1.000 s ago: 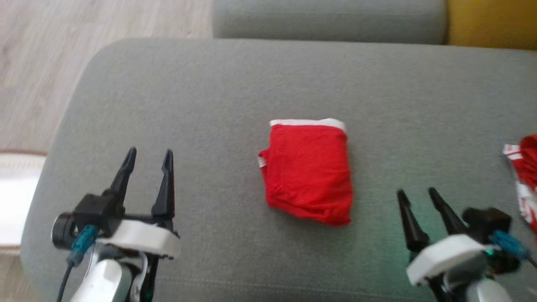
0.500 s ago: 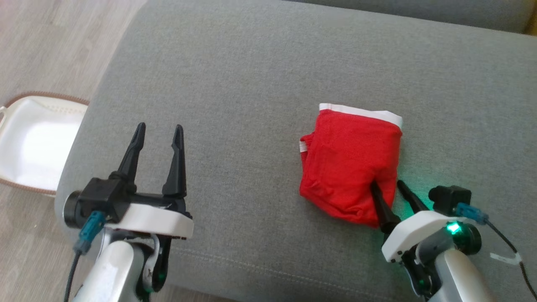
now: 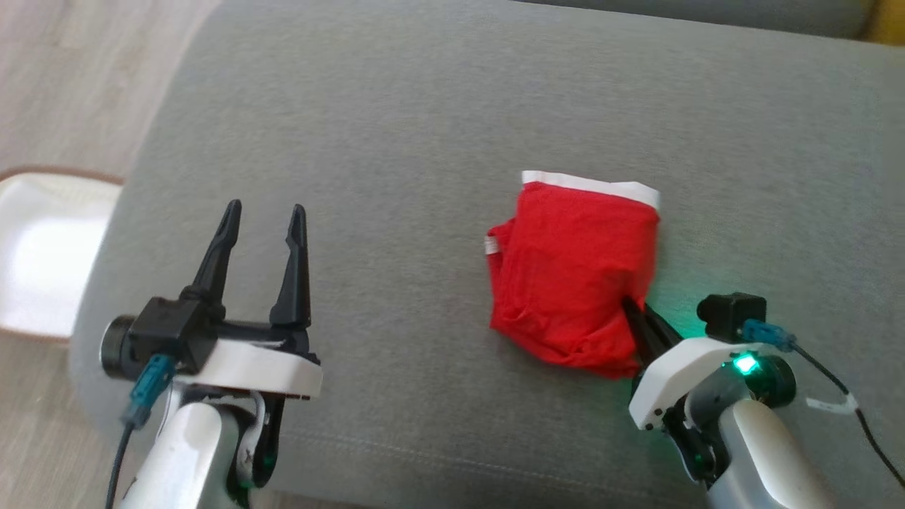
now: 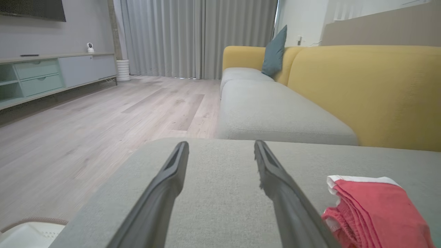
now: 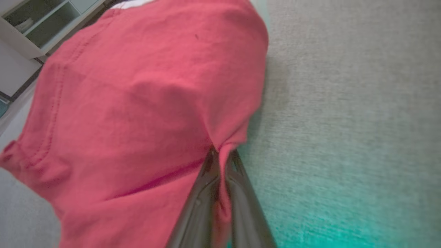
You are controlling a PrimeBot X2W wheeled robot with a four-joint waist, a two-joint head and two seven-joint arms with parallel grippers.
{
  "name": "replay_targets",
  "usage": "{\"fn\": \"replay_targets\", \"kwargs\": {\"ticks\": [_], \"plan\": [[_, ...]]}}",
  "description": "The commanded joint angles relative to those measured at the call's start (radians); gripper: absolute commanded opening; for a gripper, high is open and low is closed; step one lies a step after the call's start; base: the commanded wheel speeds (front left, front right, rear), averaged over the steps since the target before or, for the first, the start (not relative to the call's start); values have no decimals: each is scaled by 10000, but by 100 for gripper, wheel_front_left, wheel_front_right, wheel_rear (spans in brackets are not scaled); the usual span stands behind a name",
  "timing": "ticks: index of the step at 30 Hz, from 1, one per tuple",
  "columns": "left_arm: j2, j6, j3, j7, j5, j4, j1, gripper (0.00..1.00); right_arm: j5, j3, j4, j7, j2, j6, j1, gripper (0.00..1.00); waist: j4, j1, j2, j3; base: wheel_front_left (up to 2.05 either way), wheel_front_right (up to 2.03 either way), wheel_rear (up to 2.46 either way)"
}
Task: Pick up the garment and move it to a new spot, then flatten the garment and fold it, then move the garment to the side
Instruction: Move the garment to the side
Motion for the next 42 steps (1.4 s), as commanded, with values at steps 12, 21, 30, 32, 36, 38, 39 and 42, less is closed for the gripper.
{"fn": "replay_targets", "kwargs": {"ticks": [12, 21, 30, 32, 36, 38, 39, 42], "plan": [[62, -351, 415, -119, 323, -517, -609, 100, -541, 587, -2127, 728, -1522, -7, 134, 0, -2984, -1, 0, 331, 0, 0, 0], [120, -693, 138, -120, 573, -510, -1269, 100, -601, 38, -3115, 1212, -3226, -7, -703, 0, -4085, -1, 0, 1222, 0, 0, 0], [345, -968, -42, -89, 755, -597, -1919, 100, -534, -1106, -4062, 1910, -4940, -7, -1313, 0, -4884, -1, 0, 2187, 0, 0, 0], [402, -1013, -91, -70, 820, -645, -2058, 100, -487, -1430, -4221, 2040, -5169, -7, -1312, 0, -5010, -1, 0, 2352, 0, 0, 0], [497, -1078, -169, 37, 910, -795, -2319, 100, -439, -2272, -4249, 2337, -5268, -7, -1407, 0, -5259, -1, 0, 2664, 0, 0, 0], [540, -1111, -208, 128, 940, -885, -2437, 100, -434, -2768, -4119, 2449, -5093, -7, -1556, 0, -5368, -1, 0, 2848, 0, 0, 0], [559, -1134, -238, 171, 959, -920, -2501, 100, -430, -3002, -4031, 2480, -4968, -7, -1636, 0, -5398, -1, 0, 2937, 0, 0, 0], [628, -1215, -341, 304, 1025, -1005, -2681, 100, -425, -3537, -3813, 2451, -4579, -7, -1904, 0, -5467, -1, 0, 3225, 0, 0, 0]]}}
